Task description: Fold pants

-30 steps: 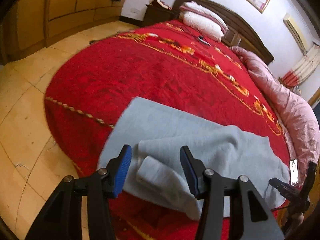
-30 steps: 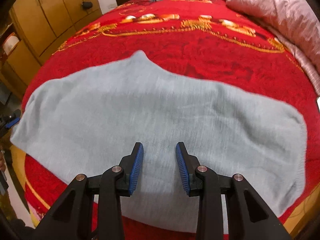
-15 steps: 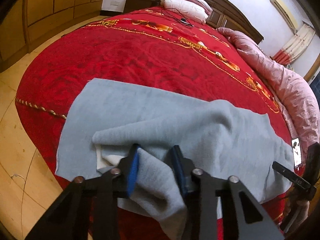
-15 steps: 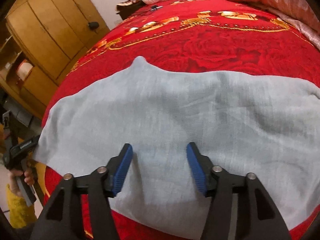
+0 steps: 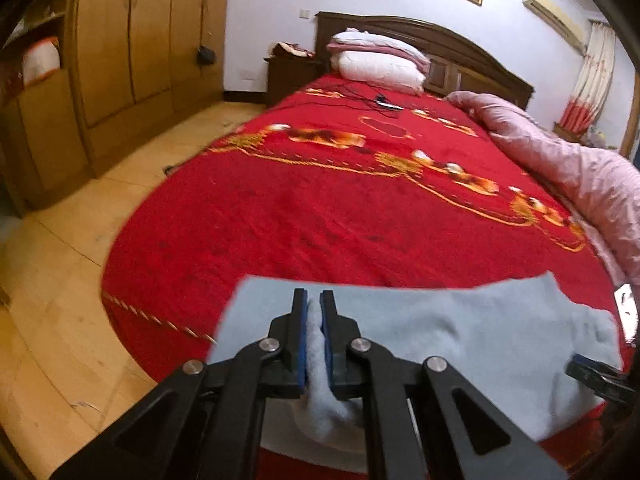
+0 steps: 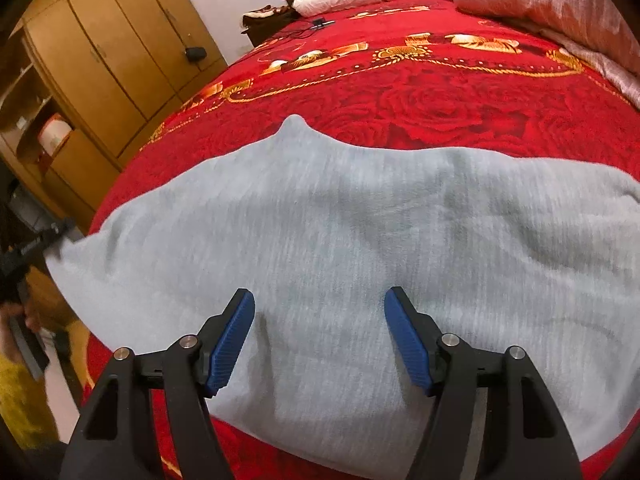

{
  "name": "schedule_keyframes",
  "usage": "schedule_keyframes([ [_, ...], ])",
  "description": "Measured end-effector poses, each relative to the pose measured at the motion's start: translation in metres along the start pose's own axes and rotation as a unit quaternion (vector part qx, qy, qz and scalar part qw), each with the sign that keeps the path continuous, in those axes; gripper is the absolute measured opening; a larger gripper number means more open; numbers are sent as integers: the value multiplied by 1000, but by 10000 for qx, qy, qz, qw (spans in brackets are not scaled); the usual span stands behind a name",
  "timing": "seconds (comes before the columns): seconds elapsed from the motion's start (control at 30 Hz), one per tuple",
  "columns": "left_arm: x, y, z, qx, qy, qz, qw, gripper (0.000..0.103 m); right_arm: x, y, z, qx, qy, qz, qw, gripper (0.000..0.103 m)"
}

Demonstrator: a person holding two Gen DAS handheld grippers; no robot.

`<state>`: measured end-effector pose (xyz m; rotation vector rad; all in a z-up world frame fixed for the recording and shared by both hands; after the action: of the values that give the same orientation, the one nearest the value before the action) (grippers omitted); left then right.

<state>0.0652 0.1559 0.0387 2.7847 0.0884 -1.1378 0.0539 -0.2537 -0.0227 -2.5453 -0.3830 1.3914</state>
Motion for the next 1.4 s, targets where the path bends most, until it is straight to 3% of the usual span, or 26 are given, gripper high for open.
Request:
schedule_keyframes([
  [0.2,13,-18,8,-264,-261,24,9993,6,2,-7,2,-275,-58,242,9993,69],
  [0.37,16,-38,45,-553,-741,36,9957,9,2,-15,-4,-366,-355,490,9975,69],
  [0.43,14,-48,61,-766,-863,123,9932,14,2,-25,-12,-424,-502,368,9972,69],
  [0.53,9,-59,74,-1088,-887,297,9896,27,3,-55,-32,-740,-603,138,9953,69],
  [0.7,4,-67,84,-1409,-851,537,9849,36,11,-138,-65,-1678,-546,-298,9839,69],
  [0.9,13,-65,92,-1676,-995,859,9771,37,52,-254,-77,-2865,-831,-996,9493,69],
  [1.03,17,-63,99,-1771,-1102,1039,9725,37,87,-298,-65,-3453,-1328,-1202,9212,69],
  [1.17,18,-63,102,-1806,-1158,1166,9697,36,121,-319,-47,-4040,-1756,-1115,8908,68],
  [1.27,19,-63,104,-1816,-1166,1198,9691,34,135,-323,-38,-4274,-1923,-1023,8774,58],
  [1.3,20,-62,104,-1813,-1162,1229,9688,29,137,-323,-36,-4342,-1893,-959,8754,49],
  [1.33,19,-61,104,-1812,-1155,1235,9688,23,137,-322,-36,-4407,-1820,-892,8745,26],
  [1.4,17,-60,104,-1790,-1099,1227,9700,15,134,-320,-38,-4461,-1697,-852,8746,7],
])
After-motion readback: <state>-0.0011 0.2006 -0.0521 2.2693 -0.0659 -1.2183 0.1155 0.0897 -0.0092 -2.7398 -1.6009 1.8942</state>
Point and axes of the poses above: each gripper's, at about its wrist camera, not at the fingertips, and x roughly the way its jaws point, y to its right, z to its underside, the point moved 4 cm from there along x, roughly the way its jaws point, and after that the axes turned 1 degree about -x, right-handed, at the moved point
